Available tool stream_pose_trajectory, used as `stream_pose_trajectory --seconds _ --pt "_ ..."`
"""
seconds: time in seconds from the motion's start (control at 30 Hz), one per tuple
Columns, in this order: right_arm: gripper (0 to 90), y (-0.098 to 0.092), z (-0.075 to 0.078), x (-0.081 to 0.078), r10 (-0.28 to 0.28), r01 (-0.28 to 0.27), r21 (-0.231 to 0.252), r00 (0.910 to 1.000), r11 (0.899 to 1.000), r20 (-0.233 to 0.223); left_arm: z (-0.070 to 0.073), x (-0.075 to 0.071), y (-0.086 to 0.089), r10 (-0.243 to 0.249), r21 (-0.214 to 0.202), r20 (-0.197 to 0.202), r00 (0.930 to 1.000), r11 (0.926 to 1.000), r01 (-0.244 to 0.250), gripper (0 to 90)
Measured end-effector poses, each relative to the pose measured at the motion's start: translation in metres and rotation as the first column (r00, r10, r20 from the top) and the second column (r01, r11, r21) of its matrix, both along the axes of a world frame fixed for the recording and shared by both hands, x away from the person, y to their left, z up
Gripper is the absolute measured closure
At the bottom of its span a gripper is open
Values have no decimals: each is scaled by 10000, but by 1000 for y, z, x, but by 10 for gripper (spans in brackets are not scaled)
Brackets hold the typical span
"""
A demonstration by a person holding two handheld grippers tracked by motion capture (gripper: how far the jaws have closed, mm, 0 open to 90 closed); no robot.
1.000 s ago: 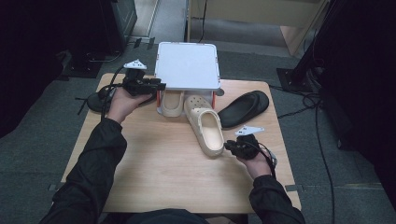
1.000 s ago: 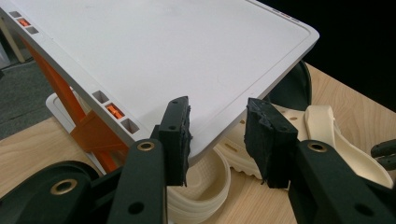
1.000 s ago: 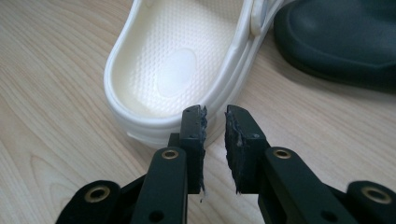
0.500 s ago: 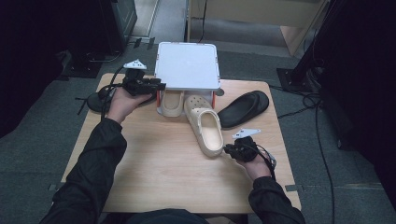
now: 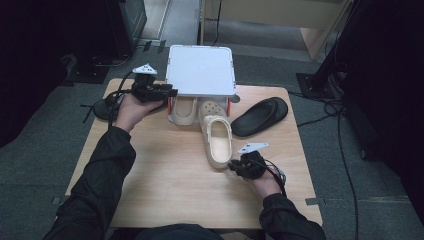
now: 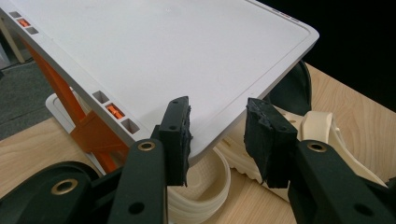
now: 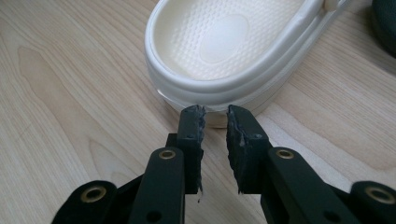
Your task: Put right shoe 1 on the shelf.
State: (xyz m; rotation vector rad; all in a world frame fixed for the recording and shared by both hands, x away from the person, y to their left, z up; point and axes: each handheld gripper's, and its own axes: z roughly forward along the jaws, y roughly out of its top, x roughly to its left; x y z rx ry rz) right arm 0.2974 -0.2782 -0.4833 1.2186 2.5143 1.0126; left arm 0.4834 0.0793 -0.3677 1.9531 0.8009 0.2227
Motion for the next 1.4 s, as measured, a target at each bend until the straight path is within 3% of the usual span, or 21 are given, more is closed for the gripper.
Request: stream_pose_trajectory --seconds 0.33,0.47,0.6,0.77,0.97,1.1,1.3,1.4 --pt "761 12 -2 1 228 -226 382 9997 9990 -42 0 0 0 -5 0 6 10000 10000 5 612" --pt "774 10 5 -4 142 -172 678 9989 9975 448 0 0 0 -10 -2 4 10000 10000 10 612" --pt "808 16 7 -13 528 -581 754 9962 9955 697 0 0 0 6 7 11 10000 10000 -6 612" --pt "809 28 2 -18 1159 -1184 383 9913 9922 628 0 0 0 -5 -6 6 10000 10000 5 612" --pt "805 38 -12 -16 1866 -1855 -555 9823 9811 156 0 0 0 -7 -2 13 10000 10000 7 612" --pt "805 44 -16 -10 1937 -1909 -794 9806 9784 289 0 0 0 10 0 26 10000 10000 -10 614" --pt "828 45 -17 -4 1739 -1706 -759 9839 9824 401 0 0 0 8 14 41 10000 10000 -8 619" --pt "843 48 -15 0 1841 -1777 -947 9809 9795 630 0 0 0 15 15 37 10000 10000 -15 620"
